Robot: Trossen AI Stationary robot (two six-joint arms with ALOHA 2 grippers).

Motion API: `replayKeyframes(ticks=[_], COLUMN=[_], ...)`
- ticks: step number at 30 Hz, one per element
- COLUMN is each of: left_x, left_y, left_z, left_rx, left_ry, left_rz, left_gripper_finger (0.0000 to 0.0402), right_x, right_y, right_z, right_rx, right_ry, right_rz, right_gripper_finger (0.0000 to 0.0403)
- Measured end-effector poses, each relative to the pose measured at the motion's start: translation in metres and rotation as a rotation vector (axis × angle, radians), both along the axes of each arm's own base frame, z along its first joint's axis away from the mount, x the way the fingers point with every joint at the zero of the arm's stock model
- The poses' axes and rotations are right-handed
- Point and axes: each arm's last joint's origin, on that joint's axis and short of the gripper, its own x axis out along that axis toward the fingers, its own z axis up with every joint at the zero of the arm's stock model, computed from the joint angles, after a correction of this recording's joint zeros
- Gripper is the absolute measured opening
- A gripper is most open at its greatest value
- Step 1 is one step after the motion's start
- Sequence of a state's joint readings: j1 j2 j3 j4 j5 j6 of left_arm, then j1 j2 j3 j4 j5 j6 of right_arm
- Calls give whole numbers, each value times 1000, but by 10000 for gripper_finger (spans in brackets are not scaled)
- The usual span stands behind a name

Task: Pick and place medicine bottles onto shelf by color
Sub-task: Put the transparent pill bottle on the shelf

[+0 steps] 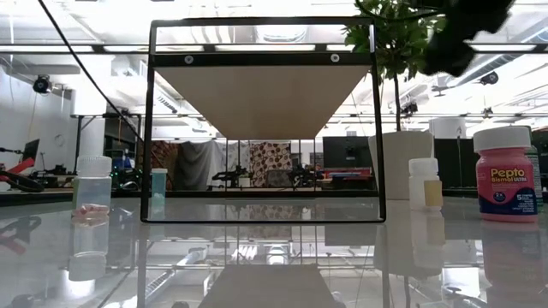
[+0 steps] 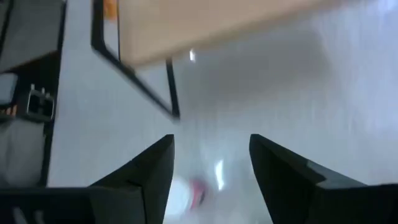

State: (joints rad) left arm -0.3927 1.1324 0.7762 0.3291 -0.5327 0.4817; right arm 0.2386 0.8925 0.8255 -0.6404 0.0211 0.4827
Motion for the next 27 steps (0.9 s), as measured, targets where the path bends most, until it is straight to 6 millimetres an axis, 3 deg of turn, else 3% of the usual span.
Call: replayKeyframes(ticks=[6,9,19,27], left_x=[-1,-1,-11,-22], left_y=[0,0,5,17], left_z=[1,1,12,-8], left_rx=[29,56,88,83], left_ry=[1,4,-35,-57], left_rz=[-1,-1,1,32], left_gripper_finger=[10,10,10,10], right_x=[-9,-9,14,20], right_y=[17,22,29,27], right_z=[-1,-3,-4,7], right_rx=[72,25,-183,-266], right_ry=[71,60,82,153], right_rz=[-14,-29,14,-4], right_gripper_finger=[192,188,187,224])
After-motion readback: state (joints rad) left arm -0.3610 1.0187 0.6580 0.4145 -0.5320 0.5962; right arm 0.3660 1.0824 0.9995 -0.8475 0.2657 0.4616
